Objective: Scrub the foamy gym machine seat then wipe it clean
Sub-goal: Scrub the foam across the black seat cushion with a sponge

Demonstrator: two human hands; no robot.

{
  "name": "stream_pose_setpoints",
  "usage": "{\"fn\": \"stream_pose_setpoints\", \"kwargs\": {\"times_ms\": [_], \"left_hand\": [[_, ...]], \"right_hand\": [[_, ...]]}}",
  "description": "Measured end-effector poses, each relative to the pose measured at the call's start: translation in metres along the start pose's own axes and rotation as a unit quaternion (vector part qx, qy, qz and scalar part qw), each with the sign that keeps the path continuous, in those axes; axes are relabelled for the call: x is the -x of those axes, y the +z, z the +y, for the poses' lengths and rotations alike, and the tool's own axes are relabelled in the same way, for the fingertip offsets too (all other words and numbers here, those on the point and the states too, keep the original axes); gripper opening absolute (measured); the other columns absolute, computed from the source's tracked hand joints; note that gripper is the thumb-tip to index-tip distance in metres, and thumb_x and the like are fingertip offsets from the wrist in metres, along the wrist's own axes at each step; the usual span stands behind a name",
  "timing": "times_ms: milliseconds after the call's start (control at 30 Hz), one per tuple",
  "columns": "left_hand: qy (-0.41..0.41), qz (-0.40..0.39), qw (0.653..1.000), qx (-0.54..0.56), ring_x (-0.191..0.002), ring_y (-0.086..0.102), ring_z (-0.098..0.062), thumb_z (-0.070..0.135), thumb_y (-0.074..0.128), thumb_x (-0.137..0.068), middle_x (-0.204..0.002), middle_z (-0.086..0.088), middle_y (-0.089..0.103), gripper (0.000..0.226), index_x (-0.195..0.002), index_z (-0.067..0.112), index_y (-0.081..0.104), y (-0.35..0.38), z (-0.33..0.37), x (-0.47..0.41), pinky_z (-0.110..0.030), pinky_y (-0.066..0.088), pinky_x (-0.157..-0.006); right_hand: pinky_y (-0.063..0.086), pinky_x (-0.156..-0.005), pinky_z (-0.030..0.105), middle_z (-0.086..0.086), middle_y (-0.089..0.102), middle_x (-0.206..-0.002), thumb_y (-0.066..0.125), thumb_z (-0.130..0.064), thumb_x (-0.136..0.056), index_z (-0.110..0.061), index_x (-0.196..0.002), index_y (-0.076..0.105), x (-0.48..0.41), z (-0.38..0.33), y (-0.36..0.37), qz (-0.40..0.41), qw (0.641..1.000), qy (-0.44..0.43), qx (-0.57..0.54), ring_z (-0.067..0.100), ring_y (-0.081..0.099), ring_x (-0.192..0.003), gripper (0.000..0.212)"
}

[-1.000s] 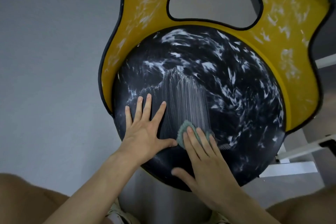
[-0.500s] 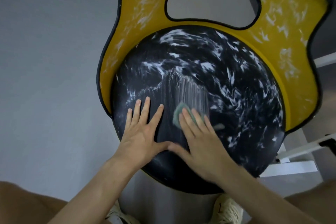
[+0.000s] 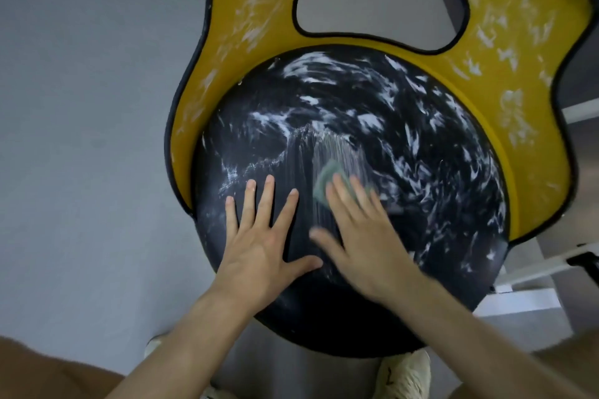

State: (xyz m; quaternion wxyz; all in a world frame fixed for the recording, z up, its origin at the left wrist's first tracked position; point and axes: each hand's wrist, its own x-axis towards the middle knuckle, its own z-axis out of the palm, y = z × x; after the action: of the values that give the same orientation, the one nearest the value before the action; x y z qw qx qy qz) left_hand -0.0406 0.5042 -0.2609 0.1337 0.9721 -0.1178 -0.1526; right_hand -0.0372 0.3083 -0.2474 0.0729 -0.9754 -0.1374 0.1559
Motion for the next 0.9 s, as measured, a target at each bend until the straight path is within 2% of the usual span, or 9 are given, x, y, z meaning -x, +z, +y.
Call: {"fn": "stream_pose_setpoints", "kwargs": {"times_ms": [133, 167, 233, 333, 467, 567, 633, 767, 900], "left_hand": [[0.014, 0.019, 1.0, -0.009, -0.146, -0.038, -0.021, 0.092, 0.016, -0.073, -0.163, -0.003, -0.031, 0.114, -0.16, 0.023, -0.014, 0.006, -0.005, 0.002, -0.048, -0.023, -0.119], [0.015, 0.021, 1.0, -0.009, -0.148, -0.035, -0.021, 0.092, 0.018, -0.074, -0.164, -0.003, -0.028, 0.115, -0.16, 0.021, -0.011, 0.006, -0.006, 0.003, -0.046, -0.022, -0.119], [0.012, 0.021, 1.0, -0.005, -0.149, -0.032, -0.02, 0.091, 0.021, -0.075, -0.165, -0.002, -0.025, 0.115, -0.16, 0.02, -0.008, 0.005, -0.005, 0.004, -0.046, -0.02, -0.12], [0.013, 0.011, 1.0, -0.004, -0.144, -0.042, -0.02, 0.094, 0.017, -0.071, -0.161, -0.001, -0.037, 0.117, -0.158, 0.025, -0.02, 0.002, -0.001, 0.004, -0.047, -0.023, -0.12], [0.015, 0.014, 1.0, 0.013, -0.145, -0.04, -0.023, 0.094, 0.022, -0.072, -0.163, -0.003, -0.032, 0.115, -0.16, 0.028, -0.012, 0.001, -0.006, 0.004, -0.047, -0.016, -0.122], [0.021, 0.009, 1.0, 0.01, -0.144, -0.042, -0.023, 0.094, 0.017, -0.07, -0.16, -0.003, -0.038, 0.113, -0.158, 0.031, -0.017, 0.001, -0.012, 0.006, -0.045, -0.016, -0.123], [0.031, 0.018, 0.999, 0.009, -0.146, -0.038, -0.023, 0.094, 0.017, -0.073, -0.163, -0.004, -0.033, 0.111, -0.159, 0.03, -0.013, 0.003, -0.015, 0.006, -0.042, -0.018, -0.122], [0.033, 0.027, 0.999, 0.01, -0.149, -0.033, -0.023, 0.091, 0.019, -0.078, -0.165, -0.005, -0.026, 0.107, -0.161, 0.029, -0.004, 0.005, -0.016, 0.005, -0.039, -0.02, -0.121], [0.024, 0.017, 0.999, 0.021, -0.144, -0.042, -0.02, 0.093, 0.014, -0.072, -0.161, -0.001, -0.037, 0.109, -0.158, 0.033, -0.016, 0.002, -0.015, 0.007, -0.041, -0.021, -0.121]], "right_hand": [[0.025, -0.114, 0.046, 0.004, 0.027, -0.166, 0.023, -0.067, -0.104, -0.009, -0.156, 0.036, 0.092, -0.004, 0.027, -0.031, 0.999, -0.041, 0.006, 0.026, 0.028, -0.152, 0.079], [0.023, -0.115, 0.047, 0.005, 0.026, -0.166, 0.022, -0.068, -0.103, -0.009, -0.157, 0.034, 0.08, -0.002, 0.027, -0.026, 0.999, -0.041, 0.019, 0.027, 0.027, -0.152, 0.081], [0.007, -0.124, 0.048, 0.004, 0.005, -0.17, 0.013, -0.071, -0.102, -0.013, -0.162, 0.011, 0.031, 0.001, 0.014, -0.004, 0.998, -0.035, 0.045, 0.025, 0.002, -0.157, 0.083], [-0.014, -0.125, 0.044, -0.001, -0.024, -0.167, 0.002, -0.068, -0.1, -0.019, -0.16, -0.016, -0.063, 0.013, -0.011, 0.001, 1.0, 0.018, 0.017, 0.016, -0.027, -0.151, 0.079], [-0.008, -0.127, 0.044, -0.001, -0.016, -0.169, 0.003, -0.068, -0.102, -0.017, -0.161, -0.009, -0.032, 0.002, -0.004, -0.009, 1.0, -0.003, 0.0, 0.018, -0.021, -0.154, 0.079], [0.017, -0.121, 0.046, 0.004, 0.013, -0.17, 0.019, -0.068, -0.103, -0.011, -0.161, 0.022, 0.069, -0.011, 0.023, -0.009, 0.997, -0.069, 0.032, 0.025, 0.012, -0.156, 0.082], [0.023, -0.116, 0.046, 0.006, 0.024, -0.167, 0.024, -0.07, -0.102, -0.009, -0.157, 0.033, 0.084, -0.005, 0.027, -0.048, 0.996, -0.068, 0.031, 0.027, 0.024, -0.153, 0.083], [-0.006, -0.126, 0.045, -0.003, -0.021, -0.167, 0.009, -0.07, -0.102, -0.019, -0.161, -0.01, -0.015, 0.001, 0.003, -0.02, 0.999, -0.045, 0.015, 0.018, -0.023, -0.153, 0.081], [-0.012, -0.125, 0.044, -0.005, -0.027, -0.165, 0.005, -0.065, -0.102, -0.02, -0.16, -0.015, -0.078, 0.002, -0.021, -0.033, 0.999, 0.021, -0.033, 0.013, -0.03, -0.15, 0.077]]}}
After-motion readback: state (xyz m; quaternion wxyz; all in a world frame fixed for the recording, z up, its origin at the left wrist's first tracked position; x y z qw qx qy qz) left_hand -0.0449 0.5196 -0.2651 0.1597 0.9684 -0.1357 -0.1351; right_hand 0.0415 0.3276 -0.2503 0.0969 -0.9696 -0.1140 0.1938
